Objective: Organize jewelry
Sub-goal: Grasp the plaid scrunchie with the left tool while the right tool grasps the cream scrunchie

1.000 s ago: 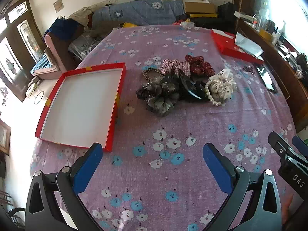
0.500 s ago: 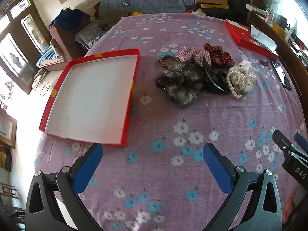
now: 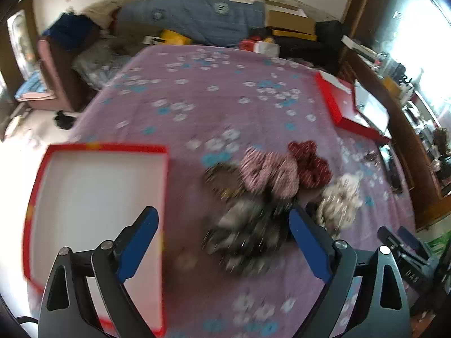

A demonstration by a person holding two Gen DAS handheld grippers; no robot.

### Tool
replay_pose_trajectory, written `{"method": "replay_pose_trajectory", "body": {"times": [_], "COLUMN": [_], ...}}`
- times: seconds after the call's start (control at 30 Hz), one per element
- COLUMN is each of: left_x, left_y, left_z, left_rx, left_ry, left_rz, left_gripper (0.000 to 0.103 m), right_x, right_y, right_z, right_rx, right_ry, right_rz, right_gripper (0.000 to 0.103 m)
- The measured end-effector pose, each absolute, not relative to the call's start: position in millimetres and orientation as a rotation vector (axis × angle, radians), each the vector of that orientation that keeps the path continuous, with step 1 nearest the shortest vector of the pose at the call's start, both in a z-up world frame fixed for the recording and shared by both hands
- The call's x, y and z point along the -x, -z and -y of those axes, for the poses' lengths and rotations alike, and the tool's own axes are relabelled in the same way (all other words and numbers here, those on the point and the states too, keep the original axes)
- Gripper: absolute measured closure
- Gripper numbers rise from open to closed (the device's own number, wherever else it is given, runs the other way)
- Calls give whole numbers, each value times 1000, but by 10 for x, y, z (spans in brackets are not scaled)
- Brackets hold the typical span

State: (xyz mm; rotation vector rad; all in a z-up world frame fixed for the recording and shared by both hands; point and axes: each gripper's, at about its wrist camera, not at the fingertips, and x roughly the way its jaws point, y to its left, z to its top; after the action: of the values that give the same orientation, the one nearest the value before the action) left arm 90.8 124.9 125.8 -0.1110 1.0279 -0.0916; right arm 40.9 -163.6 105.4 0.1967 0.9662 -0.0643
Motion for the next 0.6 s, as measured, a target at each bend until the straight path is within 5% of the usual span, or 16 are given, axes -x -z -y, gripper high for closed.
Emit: {"method": "replay_pose_trajectory", "body": {"times": [0.17, 0.3, 0.53, 0.6], "left_x": [-1457, -1782, -2016, -2035], "left_y": [-966, -667, -383, -333], "left_z": [-1103, -1097, -1011, -957], "left_rx": [145, 238, 285, 276], "left_ry": [189, 229, 260, 268], "left_rz": [-1100, -1180, -1245, -1268], "left_gripper": [19, 26, 62, 93], "right_x": [-690, -909, -1146, -1186], "right_y": [-935, -791, -583, -545], "right_z": [1693, 1693, 1647, 1636], "right_rx": [-264, -315, -338, -339], "right_ry": [27, 4, 0, -2], "right_rz": [-1000, -1023, -1064, -1073], "right_gripper": [28, 28, 28, 38]}}
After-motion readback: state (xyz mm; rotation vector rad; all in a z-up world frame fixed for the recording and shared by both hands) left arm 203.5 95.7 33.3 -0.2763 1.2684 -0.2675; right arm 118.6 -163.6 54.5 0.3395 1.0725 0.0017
